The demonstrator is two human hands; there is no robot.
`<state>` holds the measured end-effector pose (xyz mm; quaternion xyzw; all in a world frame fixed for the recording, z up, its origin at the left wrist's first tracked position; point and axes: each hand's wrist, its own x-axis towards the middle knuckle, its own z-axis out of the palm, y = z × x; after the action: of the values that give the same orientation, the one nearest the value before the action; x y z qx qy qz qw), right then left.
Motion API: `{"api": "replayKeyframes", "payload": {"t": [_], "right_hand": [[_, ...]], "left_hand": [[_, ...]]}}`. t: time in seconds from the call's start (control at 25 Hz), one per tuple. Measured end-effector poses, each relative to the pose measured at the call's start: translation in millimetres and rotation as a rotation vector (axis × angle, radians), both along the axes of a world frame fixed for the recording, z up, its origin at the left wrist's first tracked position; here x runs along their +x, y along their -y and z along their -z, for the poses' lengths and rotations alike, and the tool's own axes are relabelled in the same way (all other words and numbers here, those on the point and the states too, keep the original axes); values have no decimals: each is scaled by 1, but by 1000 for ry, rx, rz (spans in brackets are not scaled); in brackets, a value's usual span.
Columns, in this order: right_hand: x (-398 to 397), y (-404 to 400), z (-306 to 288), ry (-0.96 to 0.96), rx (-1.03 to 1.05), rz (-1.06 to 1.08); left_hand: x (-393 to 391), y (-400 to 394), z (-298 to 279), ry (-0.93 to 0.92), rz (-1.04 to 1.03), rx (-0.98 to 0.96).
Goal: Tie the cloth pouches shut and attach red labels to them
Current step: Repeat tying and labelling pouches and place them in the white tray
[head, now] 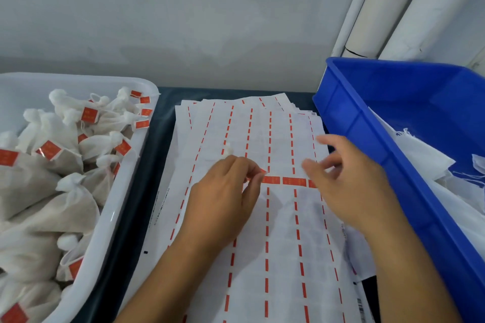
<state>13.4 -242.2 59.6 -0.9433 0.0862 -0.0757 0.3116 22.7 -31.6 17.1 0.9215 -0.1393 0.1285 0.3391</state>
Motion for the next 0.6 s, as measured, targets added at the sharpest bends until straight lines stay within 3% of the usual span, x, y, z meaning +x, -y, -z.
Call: {"api": "replayKeyframes", "payload": {"t": [0.08, 0.16, 0.36, 0.44, 0.6], "right_hand": [[3, -21, -4, -147, 259, -193], [9, -37, 3, -192, 389, -281], [15, -49, 27, -53, 478, -179], [15, -50, 33, -15, 523, -115], [13, -54, 36, 20, 586, 5]], "left_hand": [[2, -2, 1, 18, -9, -5], [2, -4, 4, 14, -17, -9], [6, -5, 14, 79, -17, 7], [10, -7, 17, 71, -106, -49], [20, -17, 21, -93, -304, -90]]}}
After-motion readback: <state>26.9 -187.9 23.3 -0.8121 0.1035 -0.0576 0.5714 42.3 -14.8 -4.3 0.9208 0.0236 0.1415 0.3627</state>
